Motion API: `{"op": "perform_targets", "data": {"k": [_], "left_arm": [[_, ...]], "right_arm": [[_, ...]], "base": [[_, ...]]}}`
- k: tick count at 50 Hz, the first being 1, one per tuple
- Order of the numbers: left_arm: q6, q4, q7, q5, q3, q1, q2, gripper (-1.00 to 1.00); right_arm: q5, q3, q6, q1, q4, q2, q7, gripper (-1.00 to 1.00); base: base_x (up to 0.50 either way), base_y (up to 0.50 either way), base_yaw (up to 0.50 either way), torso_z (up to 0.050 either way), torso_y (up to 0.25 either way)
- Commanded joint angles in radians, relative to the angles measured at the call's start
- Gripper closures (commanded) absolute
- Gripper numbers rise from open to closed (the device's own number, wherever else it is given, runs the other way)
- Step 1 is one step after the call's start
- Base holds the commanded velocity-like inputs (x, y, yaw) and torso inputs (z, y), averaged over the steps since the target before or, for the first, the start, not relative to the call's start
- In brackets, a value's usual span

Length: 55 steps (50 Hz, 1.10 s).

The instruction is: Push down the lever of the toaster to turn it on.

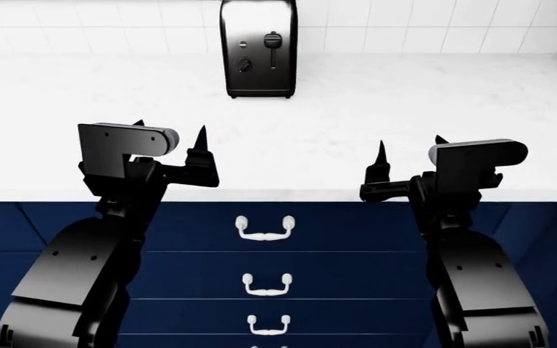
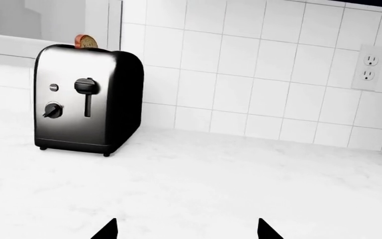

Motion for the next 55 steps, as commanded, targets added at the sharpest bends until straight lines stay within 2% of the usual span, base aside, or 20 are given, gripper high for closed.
{"op": "perform_targets", "data": {"k": [1, 39, 55], "left_arm": [[-0.002, 0.008, -0.006, -0.009, -0.001, 0.003, -0.006, -1.0], [0.017, -0.007, -0.019, -0.019, 0.022, -0.001, -0.017, -1.0], [0.02, -0.005, -0.024, -0.028, 0.029, 0.003, -0.021, -1.0]], "right_arm": [[0.003, -0.007, -0.022, -0.004, 0.016, 0.0, 0.002, -1.0], [0.024, -0.013, -0.021, -0.001, 0.015, 0.011, 0.014, -1.0], [0.031, -0.011, -0.021, -0.002, 0.016, 0.014, 0.026, -1.0]], "base": [[0.0, 0.31, 0.0, 0.0, 0.0], [0.0, 0.32, 0.0, 0.0, 0.0], [0.16, 0.0, 0.0, 0.0, 0.0]]}}
